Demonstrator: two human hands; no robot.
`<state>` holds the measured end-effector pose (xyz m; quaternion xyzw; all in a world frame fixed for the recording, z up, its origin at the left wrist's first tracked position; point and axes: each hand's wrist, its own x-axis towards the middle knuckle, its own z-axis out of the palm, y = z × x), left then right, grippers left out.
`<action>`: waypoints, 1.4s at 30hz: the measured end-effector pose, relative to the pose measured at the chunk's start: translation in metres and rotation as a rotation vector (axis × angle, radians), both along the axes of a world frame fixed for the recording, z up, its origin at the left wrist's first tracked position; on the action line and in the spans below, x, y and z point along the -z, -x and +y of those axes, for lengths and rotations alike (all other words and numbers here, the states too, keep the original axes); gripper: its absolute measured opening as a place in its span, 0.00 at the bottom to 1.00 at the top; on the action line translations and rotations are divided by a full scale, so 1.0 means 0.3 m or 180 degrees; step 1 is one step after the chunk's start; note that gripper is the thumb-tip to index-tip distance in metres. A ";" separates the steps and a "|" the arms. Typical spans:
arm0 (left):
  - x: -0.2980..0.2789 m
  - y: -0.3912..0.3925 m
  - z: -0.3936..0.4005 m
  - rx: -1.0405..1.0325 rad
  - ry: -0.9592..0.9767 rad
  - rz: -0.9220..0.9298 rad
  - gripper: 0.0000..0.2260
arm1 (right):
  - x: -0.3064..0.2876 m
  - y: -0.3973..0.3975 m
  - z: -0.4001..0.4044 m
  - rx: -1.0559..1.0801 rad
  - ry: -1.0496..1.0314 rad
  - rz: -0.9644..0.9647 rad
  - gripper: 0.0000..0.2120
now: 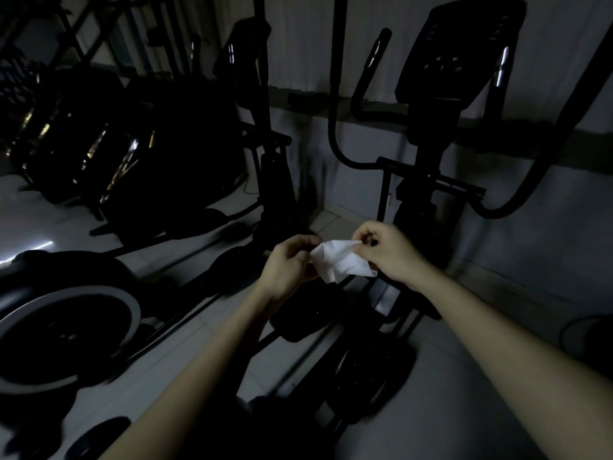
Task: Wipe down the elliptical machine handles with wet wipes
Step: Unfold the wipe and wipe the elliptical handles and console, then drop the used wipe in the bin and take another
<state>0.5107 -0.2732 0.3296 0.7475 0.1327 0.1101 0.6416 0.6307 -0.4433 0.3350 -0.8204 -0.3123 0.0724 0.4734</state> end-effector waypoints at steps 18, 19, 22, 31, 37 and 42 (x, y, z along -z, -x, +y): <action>0.300 0.856 0.020 -0.0117 -0.0864 0.0484 0.06 | 0.251 0.849 0.044 -0.0422 -0.0189 0.1150 0.02; 0.306 0.901 0.034 -0.0201 -0.0854 0.0506 0.05 | 0.256 0.887 0.063 -0.0479 -0.0202 0.1187 0.02; 0.319 1.012 0.075 -0.0444 -0.0794 0.0506 0.02 | 0.265 0.986 0.117 -0.0630 -0.0188 0.1230 0.03; 0.344 1.311 0.241 -0.0844 -0.0613 0.0598 0.02 | 0.312 1.255 0.330 -0.0797 -0.0111 0.1422 0.04; 0.427 1.593 0.451 -0.0885 -0.0390 0.0644 0.09 | 0.416 1.527 0.560 -0.0767 -0.0061 0.1622 0.05; 0.525 1.906 0.693 -0.0883 -0.0298 0.0821 0.09 | 0.532 1.830 0.820 -0.0716 0.0049 0.1773 0.03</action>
